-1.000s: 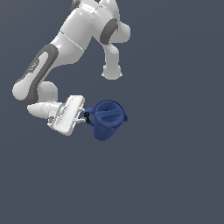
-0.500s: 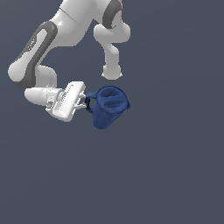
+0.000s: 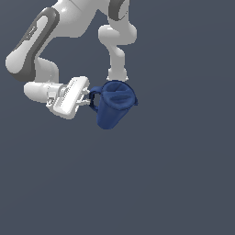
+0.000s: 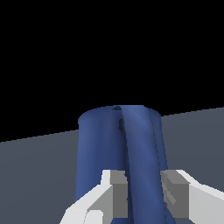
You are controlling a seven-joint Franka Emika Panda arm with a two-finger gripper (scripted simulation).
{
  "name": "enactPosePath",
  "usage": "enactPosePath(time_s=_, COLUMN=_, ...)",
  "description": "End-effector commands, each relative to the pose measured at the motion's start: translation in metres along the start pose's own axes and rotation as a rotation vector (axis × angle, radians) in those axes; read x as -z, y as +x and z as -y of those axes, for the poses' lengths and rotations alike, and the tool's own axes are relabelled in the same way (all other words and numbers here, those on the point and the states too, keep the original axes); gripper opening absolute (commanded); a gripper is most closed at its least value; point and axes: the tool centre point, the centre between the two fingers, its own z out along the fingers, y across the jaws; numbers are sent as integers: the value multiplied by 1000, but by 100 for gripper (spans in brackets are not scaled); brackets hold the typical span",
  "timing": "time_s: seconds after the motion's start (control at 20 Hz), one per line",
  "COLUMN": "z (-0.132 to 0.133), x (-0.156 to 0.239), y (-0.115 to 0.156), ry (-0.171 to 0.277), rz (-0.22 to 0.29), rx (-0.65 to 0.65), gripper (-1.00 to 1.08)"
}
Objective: Pick up the object and move it to a goal position.
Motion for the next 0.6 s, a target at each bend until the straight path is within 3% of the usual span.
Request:
enactPosePath(time_s=0.0, z=0, x=0, y=0, ry=0, rz=0, rx=1, gripper=-100)
enactPosePath(time_s=0.55, z=-13, x=-17, y=35, ry=1, rz=-3, rx=1, gripper=-100)
